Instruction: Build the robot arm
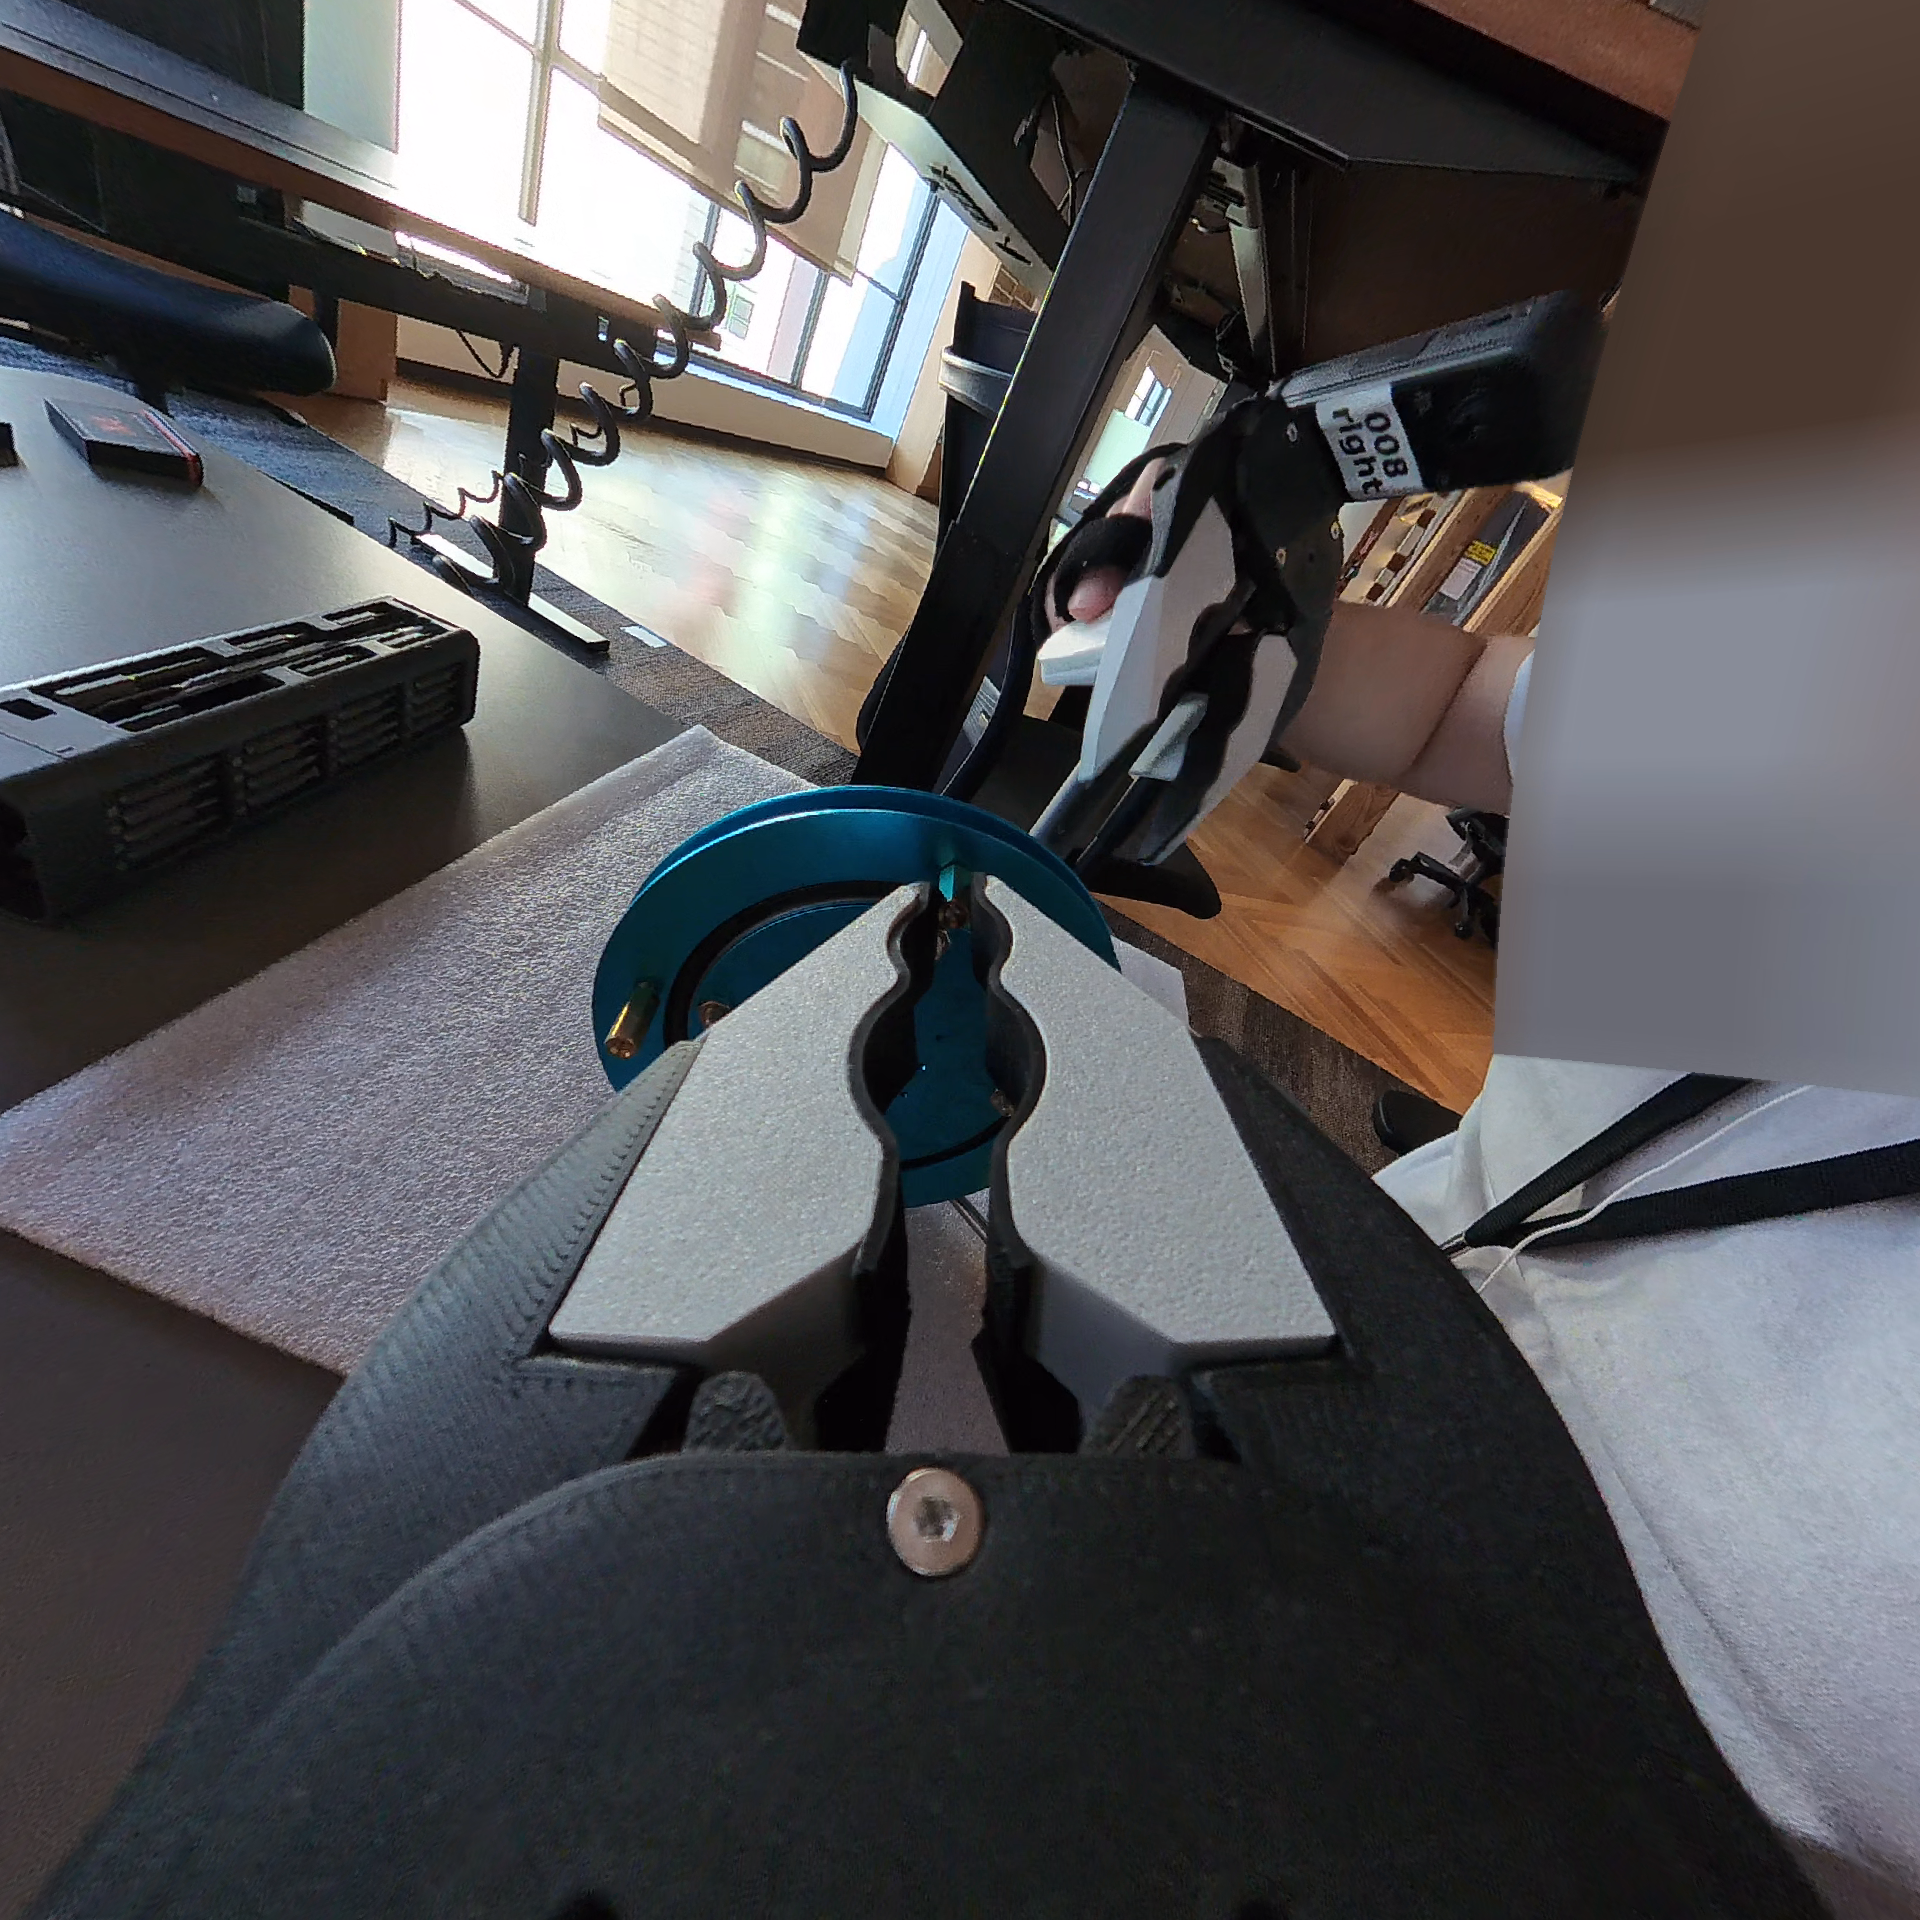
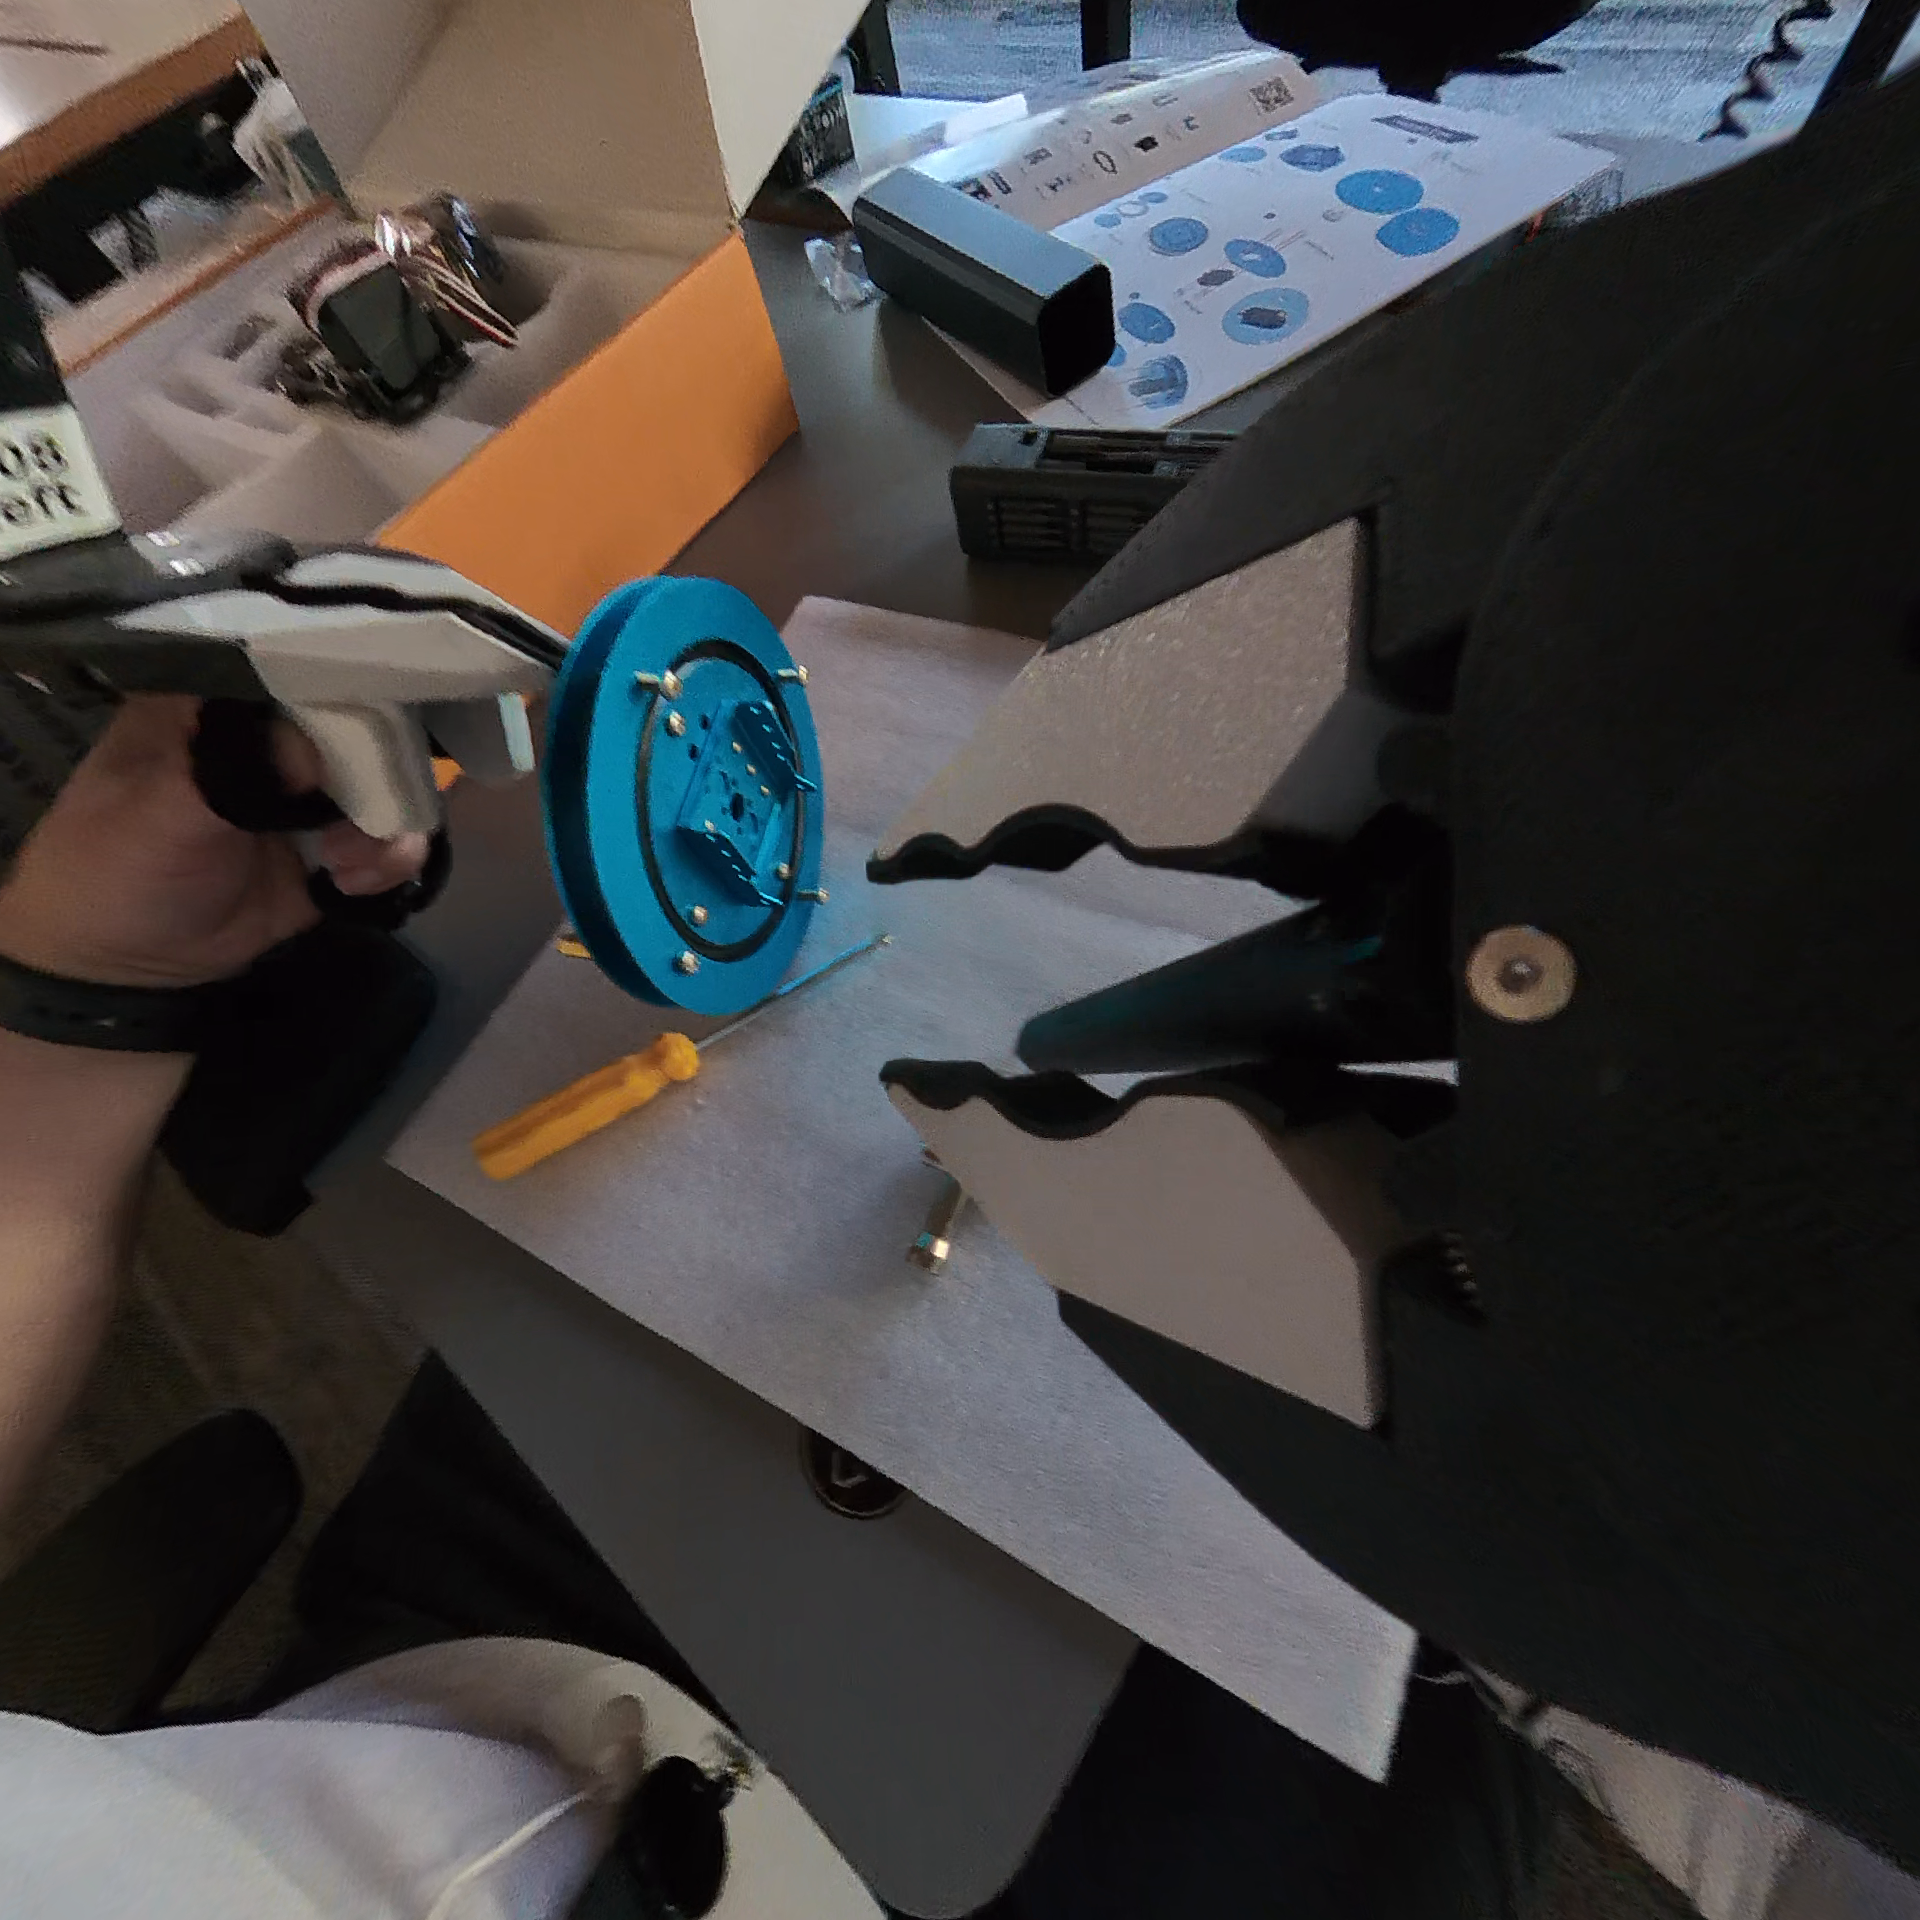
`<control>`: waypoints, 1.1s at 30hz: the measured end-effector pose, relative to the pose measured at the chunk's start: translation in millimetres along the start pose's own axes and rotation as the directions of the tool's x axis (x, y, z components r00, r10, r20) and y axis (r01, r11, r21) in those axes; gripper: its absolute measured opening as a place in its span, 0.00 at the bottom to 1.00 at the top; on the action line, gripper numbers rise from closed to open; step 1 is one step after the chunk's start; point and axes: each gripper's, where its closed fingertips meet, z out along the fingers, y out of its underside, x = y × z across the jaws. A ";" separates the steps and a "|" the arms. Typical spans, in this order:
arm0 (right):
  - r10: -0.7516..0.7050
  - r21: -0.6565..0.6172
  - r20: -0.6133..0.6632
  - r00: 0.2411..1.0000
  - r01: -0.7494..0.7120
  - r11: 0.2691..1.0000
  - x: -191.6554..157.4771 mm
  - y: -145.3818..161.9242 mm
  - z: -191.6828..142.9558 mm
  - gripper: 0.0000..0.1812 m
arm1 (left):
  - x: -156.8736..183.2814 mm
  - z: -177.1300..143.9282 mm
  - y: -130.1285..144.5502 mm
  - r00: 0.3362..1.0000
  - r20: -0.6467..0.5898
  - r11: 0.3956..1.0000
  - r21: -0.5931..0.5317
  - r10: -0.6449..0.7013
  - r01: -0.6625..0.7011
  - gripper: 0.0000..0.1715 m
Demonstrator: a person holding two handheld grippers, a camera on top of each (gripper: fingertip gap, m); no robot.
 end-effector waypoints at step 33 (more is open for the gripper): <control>0.507 -0.199 -0.188 0.841 -0.538 0.819 -17.6 58.0 -0.7 0.19 | 1.7 0.8 0.7 1.000 -0.013 1.000 0.000 -0.011 0.011 0.02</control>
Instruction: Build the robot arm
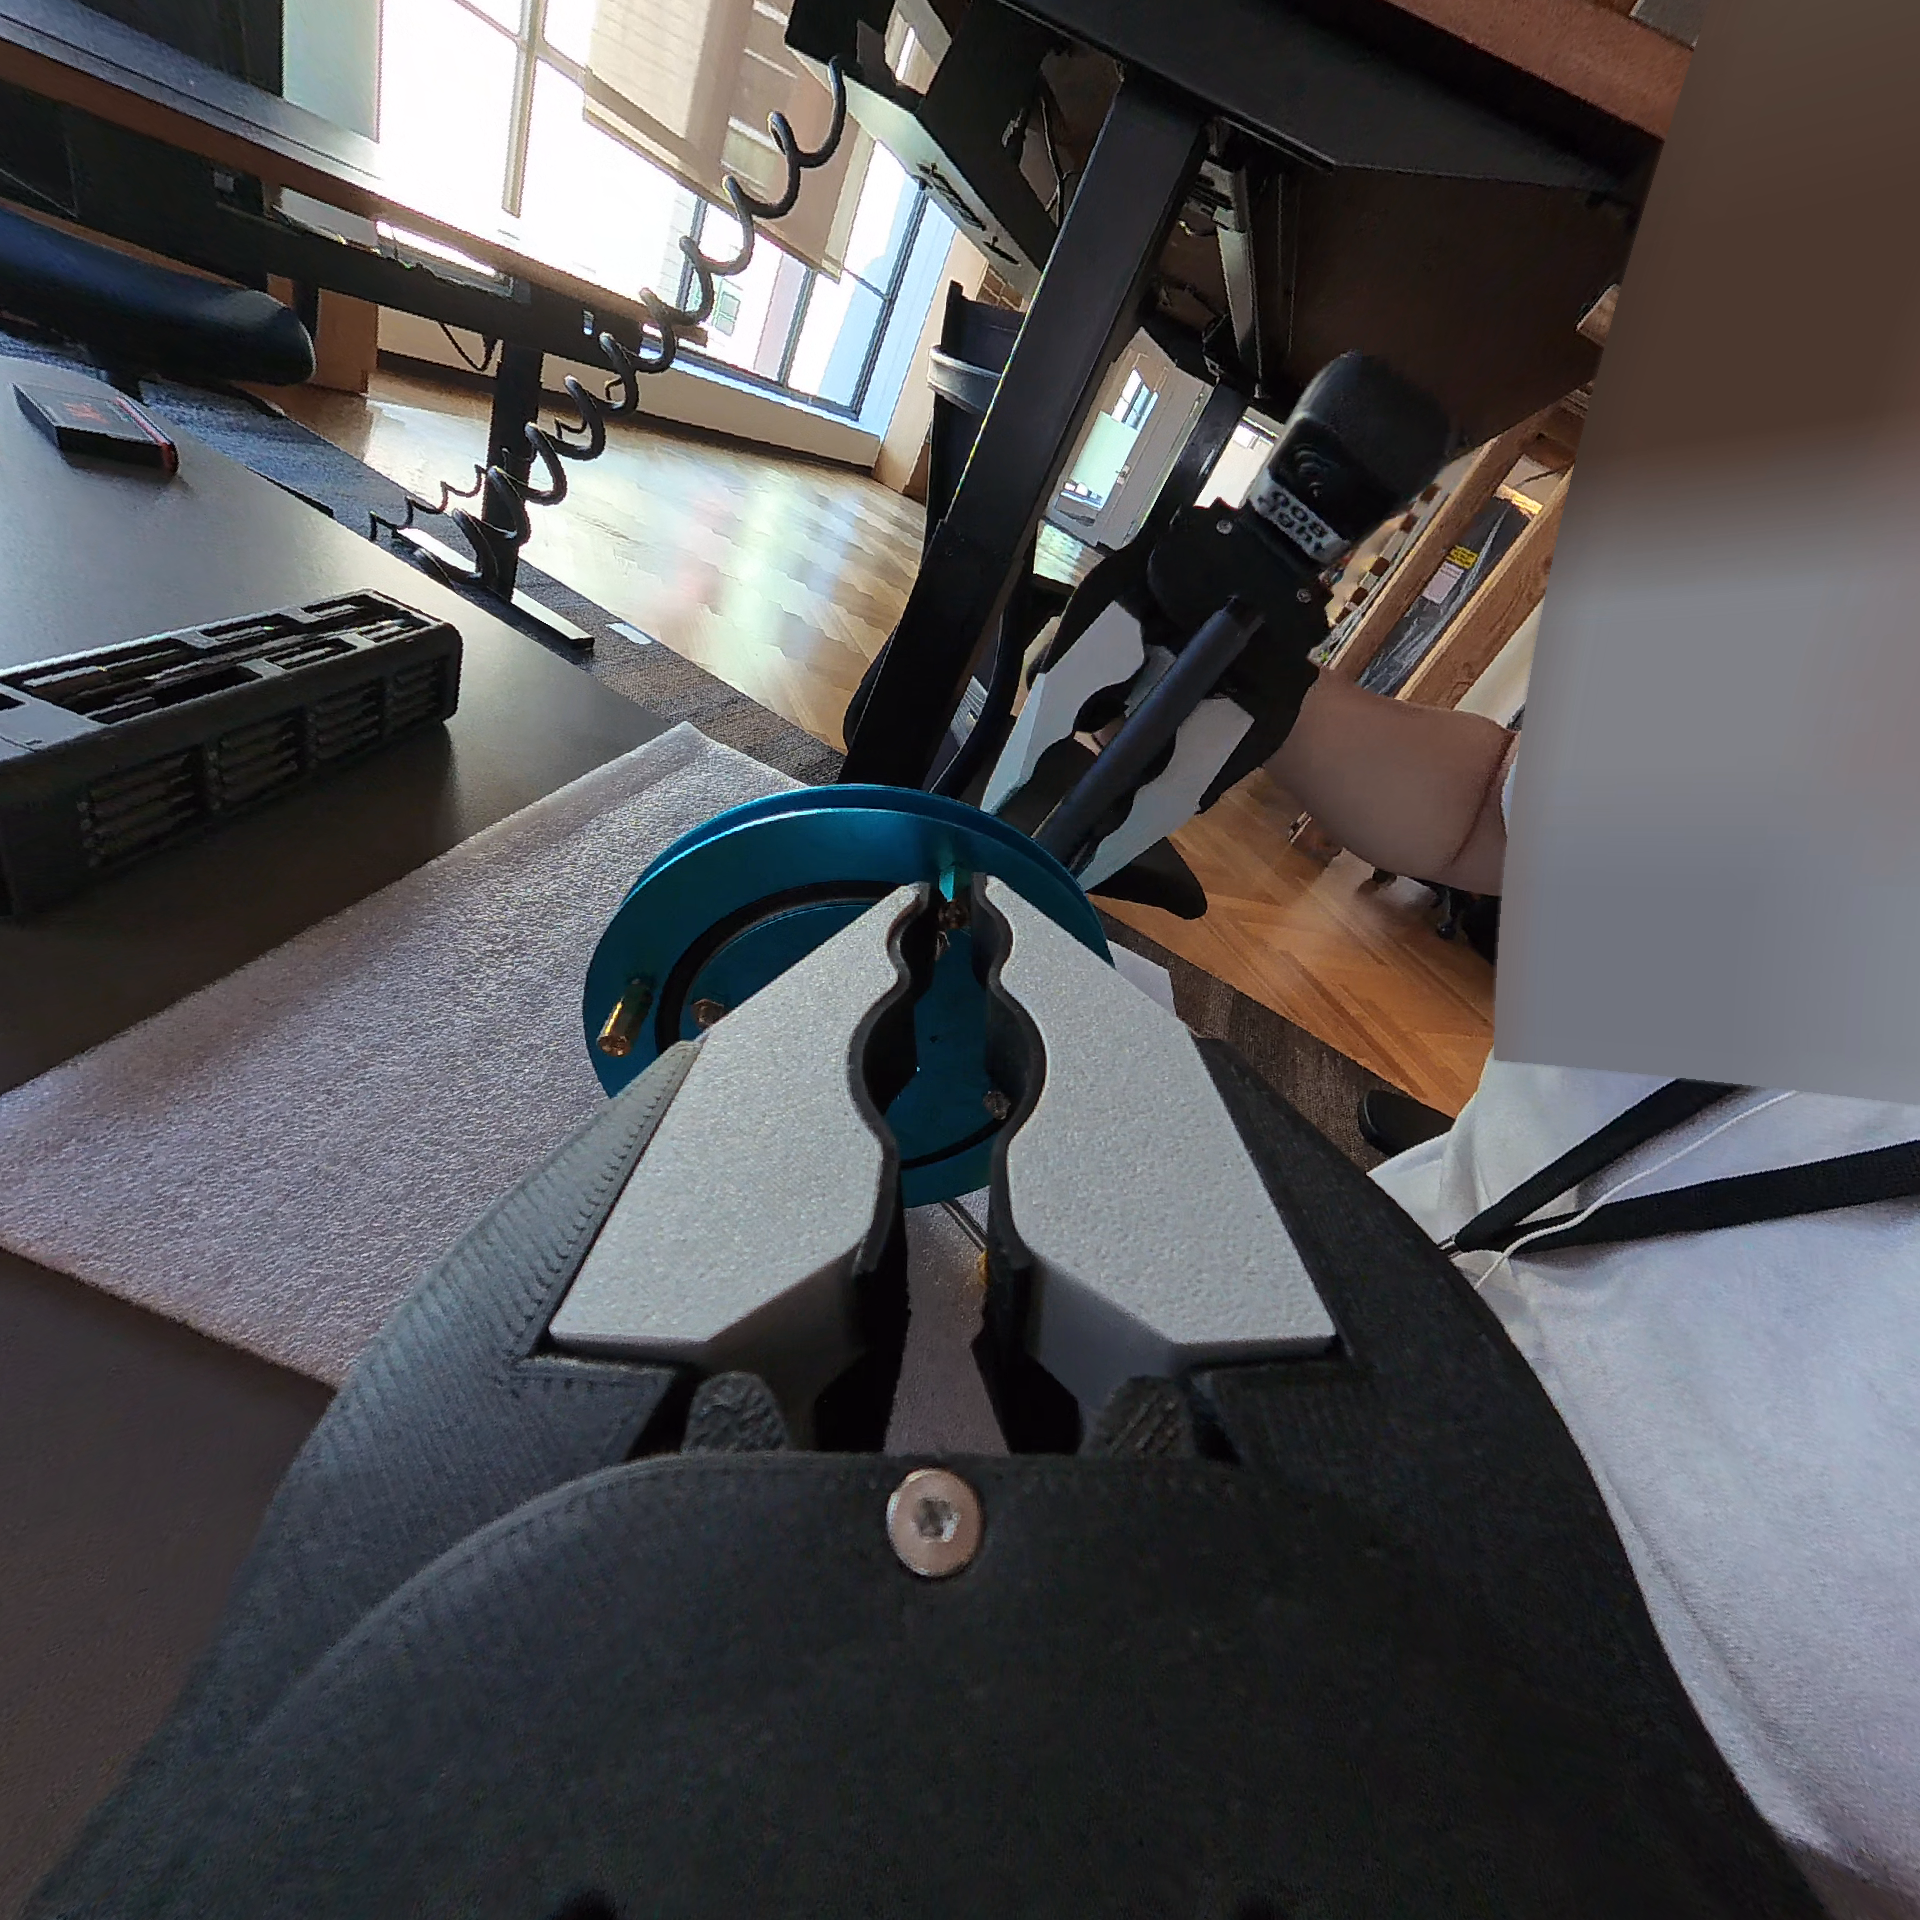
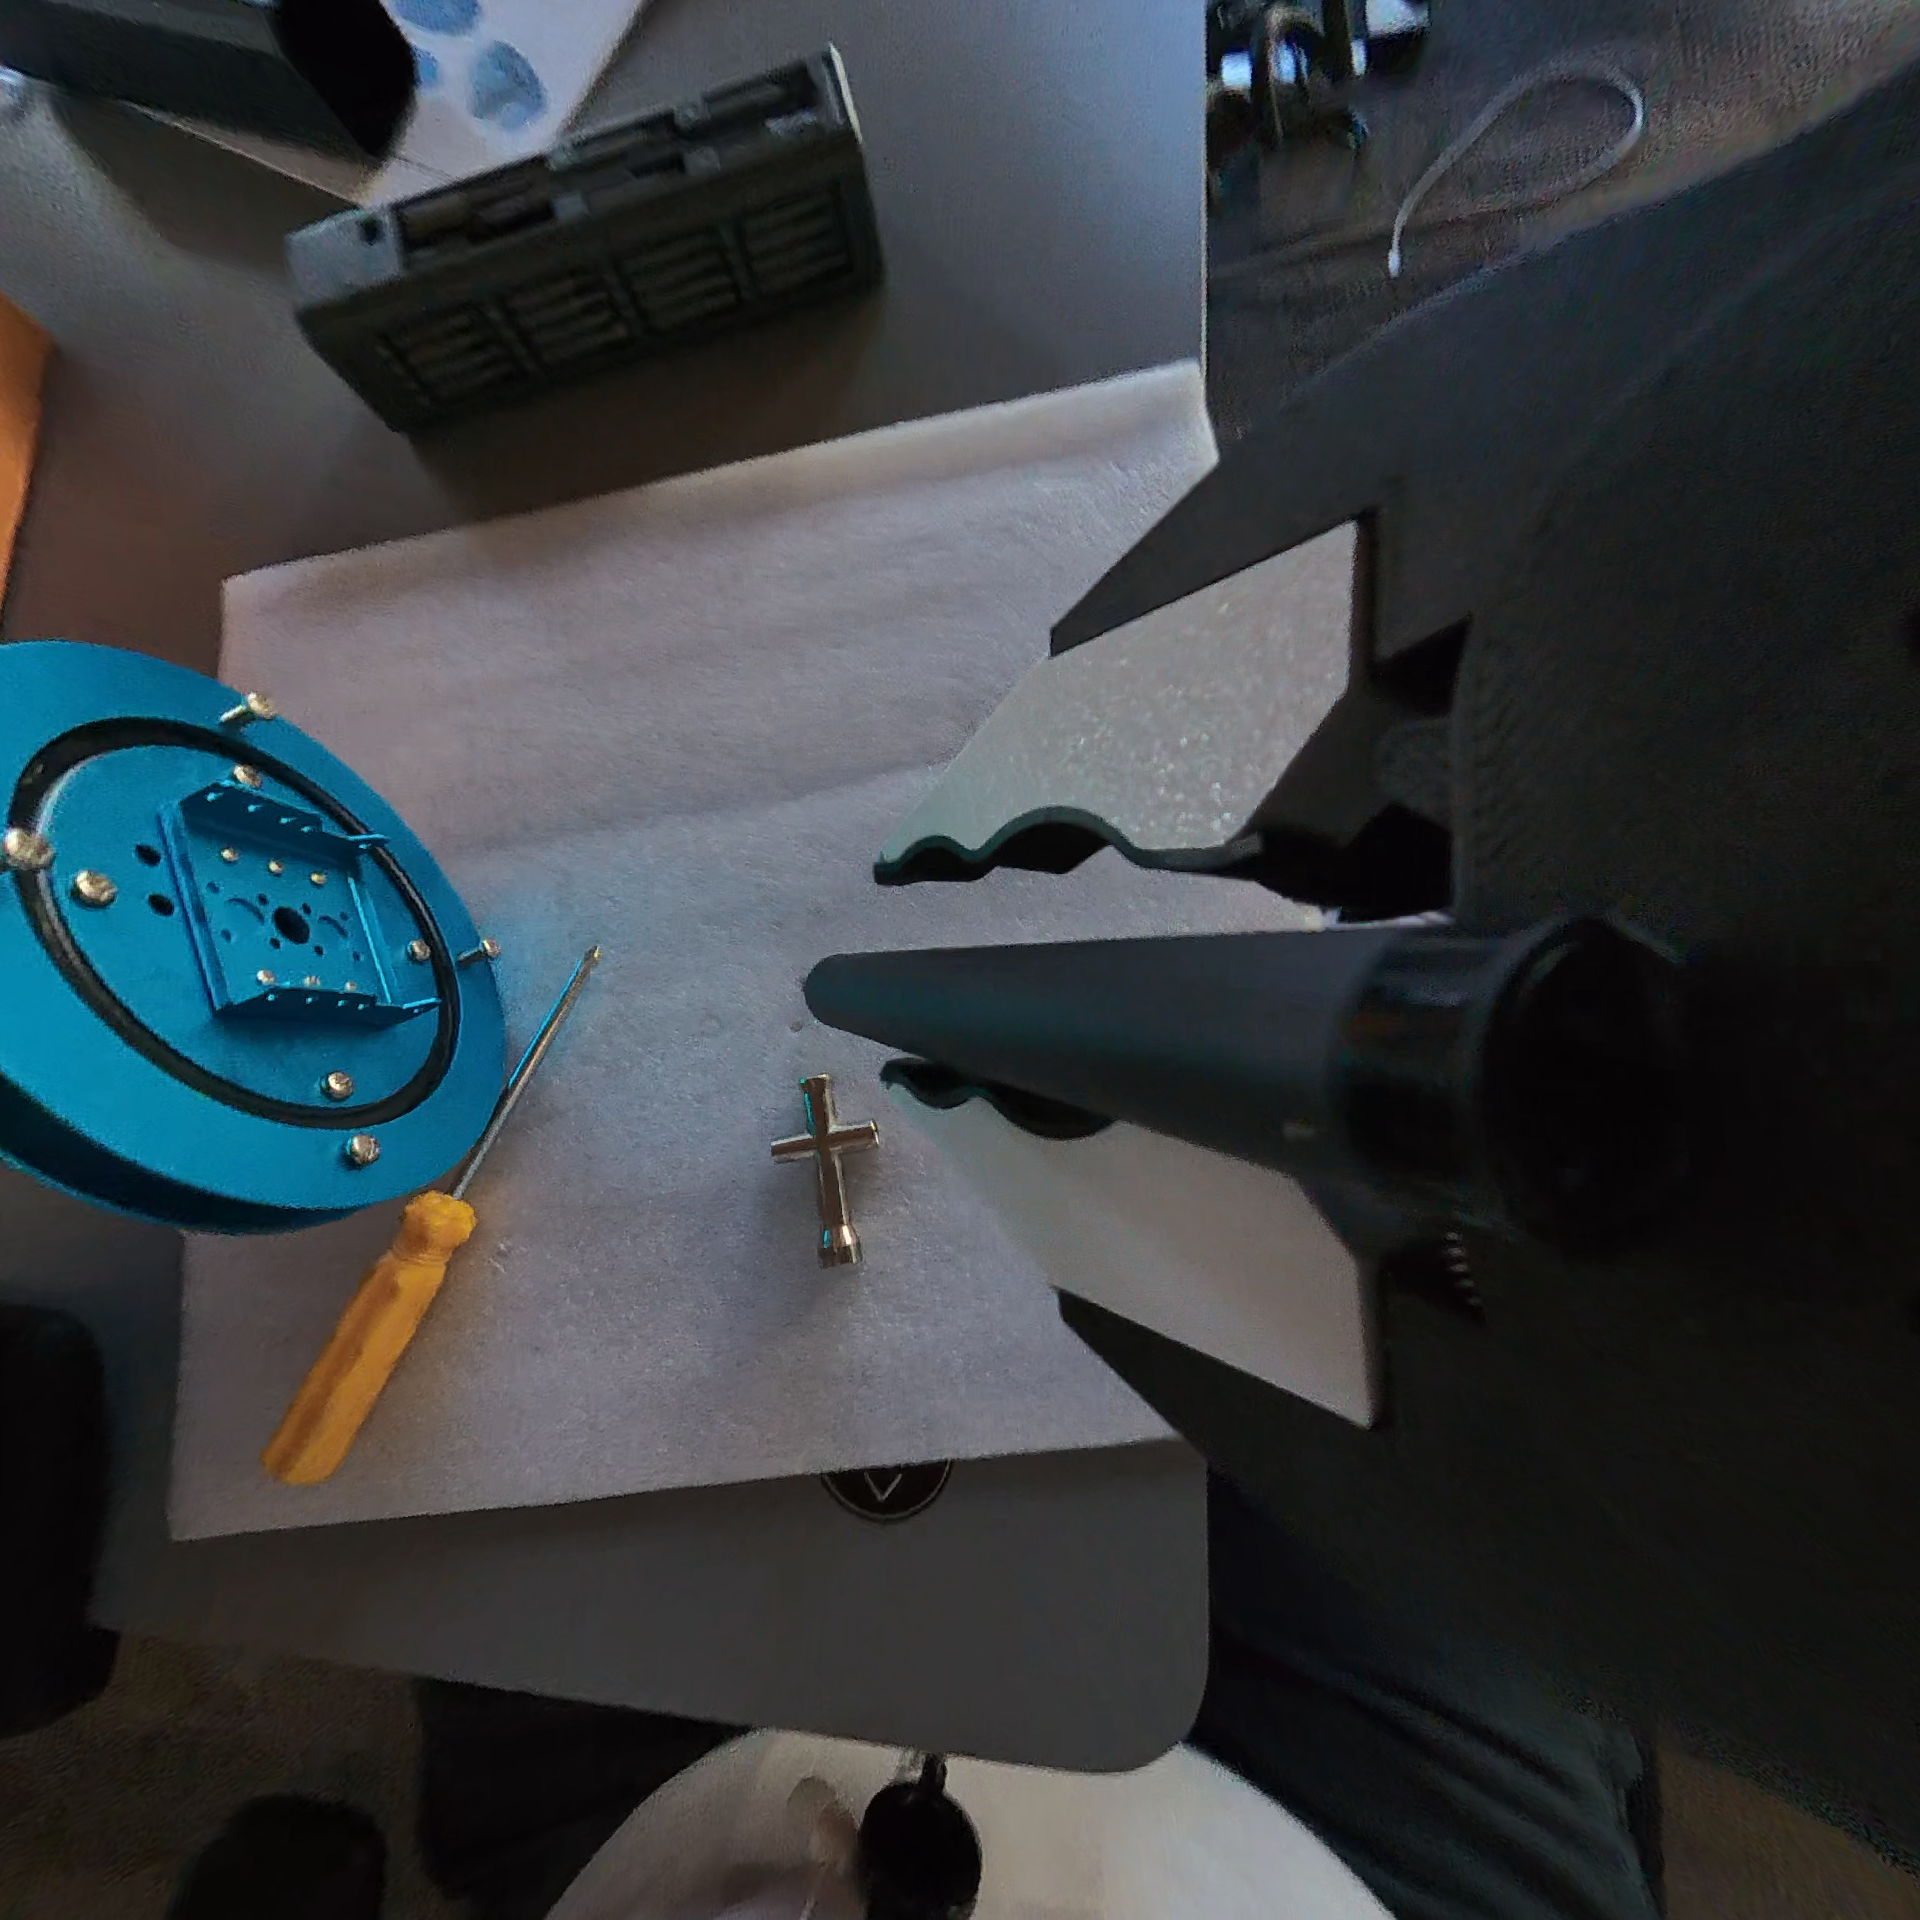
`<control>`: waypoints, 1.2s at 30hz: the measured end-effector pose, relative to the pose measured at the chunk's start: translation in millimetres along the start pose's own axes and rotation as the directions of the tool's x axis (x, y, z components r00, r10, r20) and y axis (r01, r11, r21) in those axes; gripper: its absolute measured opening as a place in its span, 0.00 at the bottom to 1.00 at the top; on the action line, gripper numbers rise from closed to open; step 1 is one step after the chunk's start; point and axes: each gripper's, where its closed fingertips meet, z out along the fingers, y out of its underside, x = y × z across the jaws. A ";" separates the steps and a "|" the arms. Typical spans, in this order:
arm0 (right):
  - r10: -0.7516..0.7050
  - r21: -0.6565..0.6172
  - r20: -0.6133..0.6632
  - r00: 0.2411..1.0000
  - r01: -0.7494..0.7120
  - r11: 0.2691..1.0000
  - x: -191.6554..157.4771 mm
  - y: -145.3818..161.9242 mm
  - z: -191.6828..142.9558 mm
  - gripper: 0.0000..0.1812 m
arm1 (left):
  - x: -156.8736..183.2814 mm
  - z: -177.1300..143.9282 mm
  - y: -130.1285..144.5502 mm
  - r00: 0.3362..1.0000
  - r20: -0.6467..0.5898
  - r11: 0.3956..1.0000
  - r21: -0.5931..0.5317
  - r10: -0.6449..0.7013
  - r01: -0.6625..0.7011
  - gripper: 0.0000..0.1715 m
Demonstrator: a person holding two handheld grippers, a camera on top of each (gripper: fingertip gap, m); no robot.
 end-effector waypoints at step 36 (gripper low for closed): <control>0.237 0.166 0.047 0.970 -0.241 0.956 12.2 -16.9 -12.2 0.14 | -0.6 0.7 0.2 1.000 0.002 1.000 -0.001 0.001 -0.001 0.02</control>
